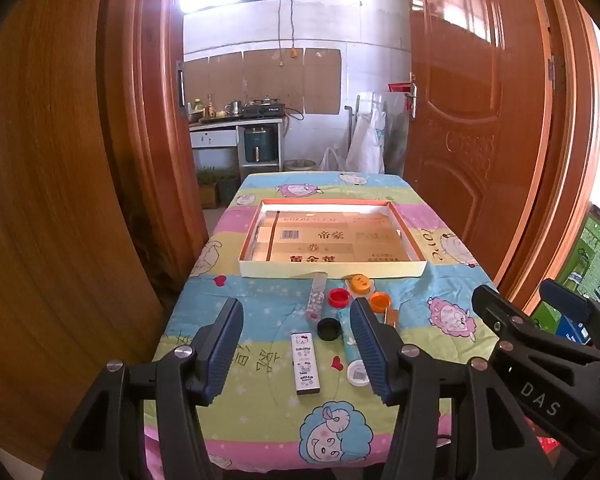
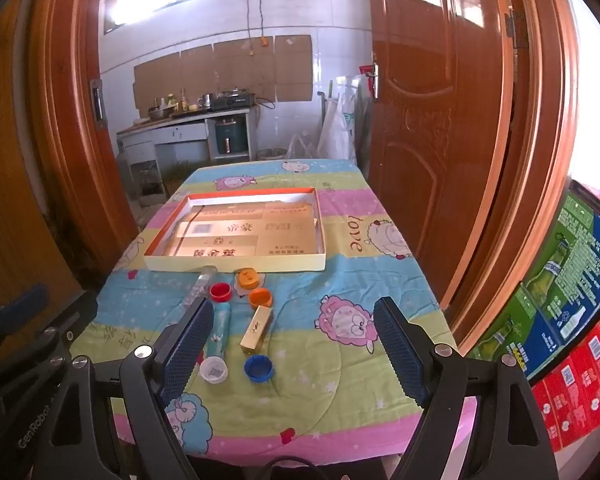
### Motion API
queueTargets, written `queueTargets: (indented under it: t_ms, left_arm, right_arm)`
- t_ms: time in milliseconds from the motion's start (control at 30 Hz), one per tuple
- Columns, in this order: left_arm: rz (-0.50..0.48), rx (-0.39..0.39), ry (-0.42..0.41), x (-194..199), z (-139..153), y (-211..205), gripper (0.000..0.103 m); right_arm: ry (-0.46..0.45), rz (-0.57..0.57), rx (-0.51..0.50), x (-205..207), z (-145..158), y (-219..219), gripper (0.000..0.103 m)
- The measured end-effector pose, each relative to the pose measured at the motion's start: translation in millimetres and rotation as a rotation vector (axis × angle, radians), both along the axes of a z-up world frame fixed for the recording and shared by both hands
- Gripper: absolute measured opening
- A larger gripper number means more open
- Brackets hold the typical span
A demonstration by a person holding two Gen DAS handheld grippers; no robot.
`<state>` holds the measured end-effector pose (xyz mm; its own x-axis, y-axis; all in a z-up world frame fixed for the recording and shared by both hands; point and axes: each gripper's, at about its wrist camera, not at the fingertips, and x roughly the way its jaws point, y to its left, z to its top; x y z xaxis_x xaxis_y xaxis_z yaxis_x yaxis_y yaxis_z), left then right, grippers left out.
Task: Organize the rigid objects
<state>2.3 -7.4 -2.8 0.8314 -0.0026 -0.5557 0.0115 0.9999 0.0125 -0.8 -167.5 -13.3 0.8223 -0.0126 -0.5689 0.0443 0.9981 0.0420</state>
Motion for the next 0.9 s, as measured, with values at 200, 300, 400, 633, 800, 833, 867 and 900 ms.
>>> queueTargets:
  t_ms: [200, 300, 400, 633, 800, 833, 867, 900]
  left_arm:
    - [-0.002, -0.005, 0.001, -2.4, -4.4, 2.8, 0.056]
    - [-0.003, -0.006, 0.002, -2.3, -4.5, 3.1, 0.056]
    - [-0.003, -0.007, 0.003, -3.6, -6.1, 3.1, 0.056]
    - [-0.002, -0.008, 0.005, -3.0, -5.4, 3.8, 0.056]
    - [-0.006, -0.006, 0.013, -4.0, -8.0, 2.6, 0.056]
    - [-0.009, -0.005, 0.015, -4.3, -8.3, 2.0, 0.056]
    - [-0.011, -0.003, 0.017, -5.1, -8.8, 1.2, 0.056]
    - [-0.011, -0.002, 0.017, -5.0, -8.6, 1.1, 0.056]
  right_arm:
    - [0.001, 0.0, 0.001, -0.1, 0.0, -0.7, 0.083]
    - [0.001, 0.0, 0.0, -0.4, 0.0, -0.5, 0.083]
    - [0.001, 0.0, 0.001, -0.7, -0.1, -0.5, 0.083]
    - [0.003, 0.001, 0.002, -0.1, 0.0, 1.2, 0.083]
    - [0.004, 0.001, 0.002, -1.0, -1.5, 0.3, 0.083]
    - [0.004, 0.001, 0.001, -0.2, -1.1, 0.0, 0.083]
    - [0.005, 0.001, 0.001, -0.5, -1.1, 0.2, 0.083]
    - [0.005, 0.002, 0.003, 0.0, -0.7, 0.0, 0.083]
